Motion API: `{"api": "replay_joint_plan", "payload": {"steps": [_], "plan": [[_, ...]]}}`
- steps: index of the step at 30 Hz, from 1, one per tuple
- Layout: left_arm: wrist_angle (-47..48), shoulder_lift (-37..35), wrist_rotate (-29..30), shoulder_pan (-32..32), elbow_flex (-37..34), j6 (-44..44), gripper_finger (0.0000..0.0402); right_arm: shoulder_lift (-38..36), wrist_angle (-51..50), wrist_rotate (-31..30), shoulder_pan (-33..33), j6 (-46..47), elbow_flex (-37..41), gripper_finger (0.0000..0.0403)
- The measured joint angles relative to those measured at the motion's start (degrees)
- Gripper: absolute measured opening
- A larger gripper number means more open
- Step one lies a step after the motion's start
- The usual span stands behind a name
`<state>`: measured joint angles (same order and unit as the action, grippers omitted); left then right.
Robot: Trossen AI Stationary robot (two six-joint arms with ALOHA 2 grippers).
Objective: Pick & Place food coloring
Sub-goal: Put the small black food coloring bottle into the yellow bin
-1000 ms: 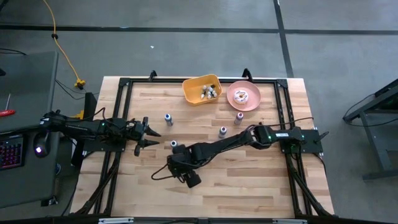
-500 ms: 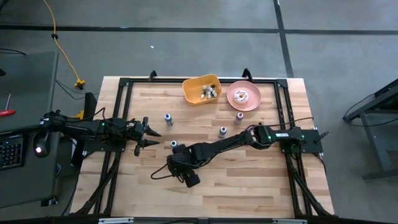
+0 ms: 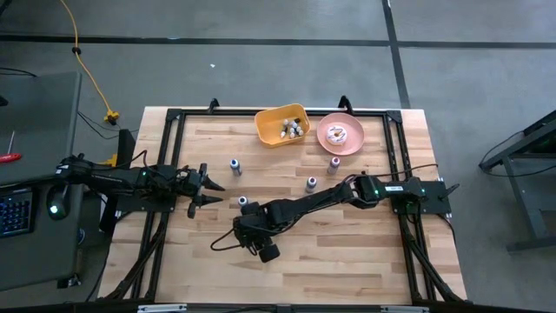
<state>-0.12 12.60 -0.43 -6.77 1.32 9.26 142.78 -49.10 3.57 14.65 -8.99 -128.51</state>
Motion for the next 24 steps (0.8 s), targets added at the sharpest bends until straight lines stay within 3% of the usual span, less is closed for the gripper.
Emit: {"api": "replay_joint_plan", "payload": {"steps": [24], "plan": [[0.0,0.0,0.0,0.0,0.0,0.0,0.0163,1.4,0.6,-0.7,0.0,1.1,-0.1,0.0120]]}}
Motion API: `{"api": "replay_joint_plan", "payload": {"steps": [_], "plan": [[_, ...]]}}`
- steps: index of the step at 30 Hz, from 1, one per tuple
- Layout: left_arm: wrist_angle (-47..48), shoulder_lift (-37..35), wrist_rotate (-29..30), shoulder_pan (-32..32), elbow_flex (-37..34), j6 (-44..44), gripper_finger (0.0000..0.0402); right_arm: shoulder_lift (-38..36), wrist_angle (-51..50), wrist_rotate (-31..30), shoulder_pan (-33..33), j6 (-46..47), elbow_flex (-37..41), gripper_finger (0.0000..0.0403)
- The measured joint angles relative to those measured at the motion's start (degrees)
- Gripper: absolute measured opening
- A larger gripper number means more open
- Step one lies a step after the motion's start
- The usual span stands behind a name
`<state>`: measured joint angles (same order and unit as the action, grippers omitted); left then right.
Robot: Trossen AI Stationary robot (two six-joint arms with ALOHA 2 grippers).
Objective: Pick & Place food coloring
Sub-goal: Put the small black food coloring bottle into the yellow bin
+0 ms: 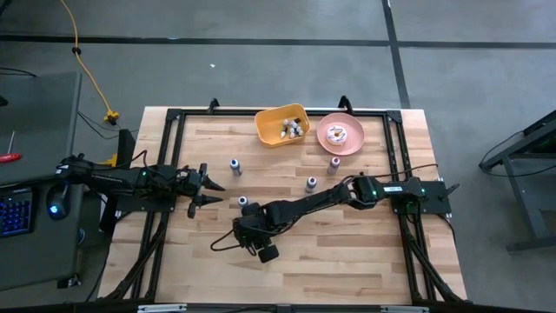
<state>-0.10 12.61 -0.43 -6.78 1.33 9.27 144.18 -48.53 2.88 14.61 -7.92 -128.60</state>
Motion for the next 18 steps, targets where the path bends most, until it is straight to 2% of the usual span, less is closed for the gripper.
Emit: {"api": "replay_joint_plan", "payload": {"steps": [18], "plan": [[0.0,0.0,0.0,0.0,0.0,0.0,0.0163,-1.0,-0.7,-1.0,0.0,0.0,0.0,0.0087]]}}
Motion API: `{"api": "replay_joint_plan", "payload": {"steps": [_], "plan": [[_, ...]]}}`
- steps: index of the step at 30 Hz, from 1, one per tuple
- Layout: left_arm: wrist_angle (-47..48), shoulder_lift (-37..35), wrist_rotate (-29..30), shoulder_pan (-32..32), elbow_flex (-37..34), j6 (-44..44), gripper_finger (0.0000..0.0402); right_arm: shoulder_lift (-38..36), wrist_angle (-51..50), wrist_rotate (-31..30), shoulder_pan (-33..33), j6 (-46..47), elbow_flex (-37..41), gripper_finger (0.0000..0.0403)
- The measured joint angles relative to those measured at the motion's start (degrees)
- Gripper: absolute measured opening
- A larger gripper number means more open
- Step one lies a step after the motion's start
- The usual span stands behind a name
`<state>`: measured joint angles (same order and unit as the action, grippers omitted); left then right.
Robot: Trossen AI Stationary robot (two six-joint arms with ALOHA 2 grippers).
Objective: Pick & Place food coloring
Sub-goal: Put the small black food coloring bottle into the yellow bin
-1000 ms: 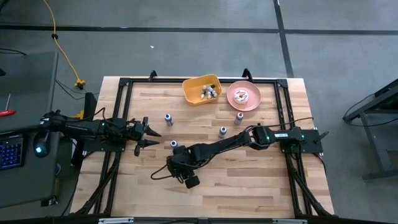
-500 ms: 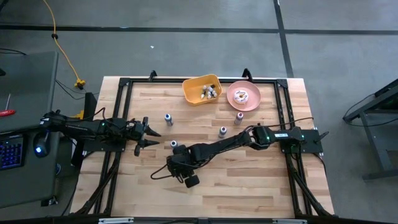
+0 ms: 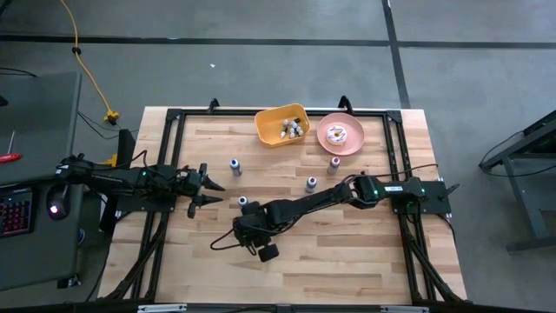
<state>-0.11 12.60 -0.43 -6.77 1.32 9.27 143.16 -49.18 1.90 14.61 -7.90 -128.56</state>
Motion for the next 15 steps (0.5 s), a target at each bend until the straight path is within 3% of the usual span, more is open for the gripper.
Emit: {"api": "replay_joint_plan", "payload": {"steps": [15], "plan": [[0.0,0.0,0.0,0.0,0.0,0.0,0.0163,-0.1,-0.2,0.0,0.0,0.1,0.0,0.0056]]}}
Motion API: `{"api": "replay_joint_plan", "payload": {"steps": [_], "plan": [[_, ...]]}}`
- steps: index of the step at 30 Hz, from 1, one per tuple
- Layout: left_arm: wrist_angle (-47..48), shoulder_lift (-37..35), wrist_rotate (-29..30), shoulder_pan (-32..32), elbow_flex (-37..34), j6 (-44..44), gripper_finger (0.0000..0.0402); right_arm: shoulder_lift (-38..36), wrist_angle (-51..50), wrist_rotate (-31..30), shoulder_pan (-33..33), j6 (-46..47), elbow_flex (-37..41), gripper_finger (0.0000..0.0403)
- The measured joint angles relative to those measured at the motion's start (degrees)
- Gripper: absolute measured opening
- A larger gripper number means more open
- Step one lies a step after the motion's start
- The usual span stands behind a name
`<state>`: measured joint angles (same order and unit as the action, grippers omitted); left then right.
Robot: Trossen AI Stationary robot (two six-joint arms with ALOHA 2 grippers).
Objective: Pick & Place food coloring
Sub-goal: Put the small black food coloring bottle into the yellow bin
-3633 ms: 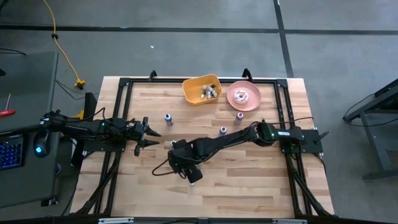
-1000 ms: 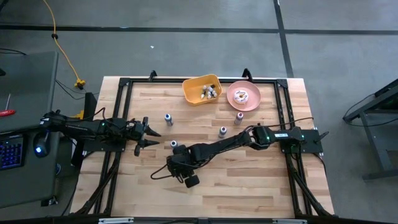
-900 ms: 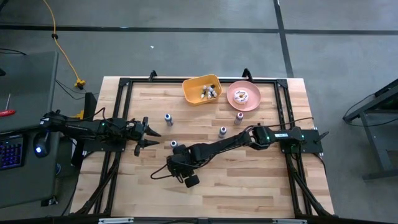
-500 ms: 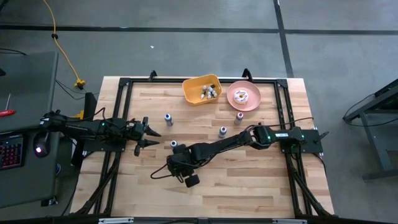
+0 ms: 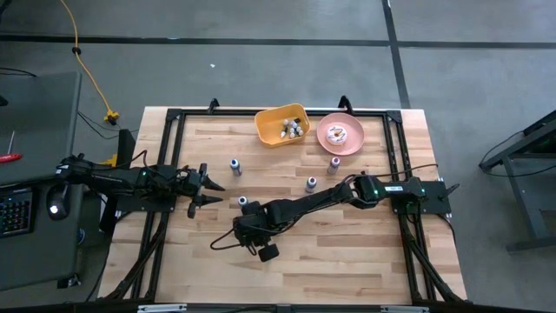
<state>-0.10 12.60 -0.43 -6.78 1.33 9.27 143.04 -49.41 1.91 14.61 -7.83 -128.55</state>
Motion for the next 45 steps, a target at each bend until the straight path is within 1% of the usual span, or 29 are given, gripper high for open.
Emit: {"api": "replay_joint_plan", "payload": {"steps": [4,10,13,21,25,31,38,45], "plan": [[0.0,0.0,0.0,0.0,0.0,0.0,0.0163,0.0,-1.8,0.3,0.0,0.3,-1.1,0.0048],[0.0,0.0,0.0,0.0,0.0,0.0,0.0163,-0.4,-7.1,0.5,-0.2,3.0,-6.5,0.0048],[0.0,0.0,0.0,0.0,0.0,0.0,0.0163,-3.1,-7.5,1.4,-0.4,5.1,-5.5,0.0047],[0.0,0.0,0.0,0.0,0.0,0.0,0.0163,-9.1,-13.0,2.7,-1.0,9.8,-6.2,0.0046],[0.0,0.0,0.0,0.0,0.0,0.0,0.0163,-13.0,-15.0,0.9,-1.9,10.9,-6.2,0.0045],[0.0,0.0,0.0,0.0,0.0,0.0,0.0163,-18.7,-18.9,-5.0,-4.4,11.1,-6.2,0.0047],[0.0,0.0,0.0,0.0,0.0,0.0,0.0163,-24.0,-23.0,-10.4,-10.0,10.6,-6.2,0.0046],[0.0,0.0,0.0,0.0,0.0,0.0,0.0163,-27.7,-22.7,-10.3,-17.7,9.4,-6.2,0.0044]]}}
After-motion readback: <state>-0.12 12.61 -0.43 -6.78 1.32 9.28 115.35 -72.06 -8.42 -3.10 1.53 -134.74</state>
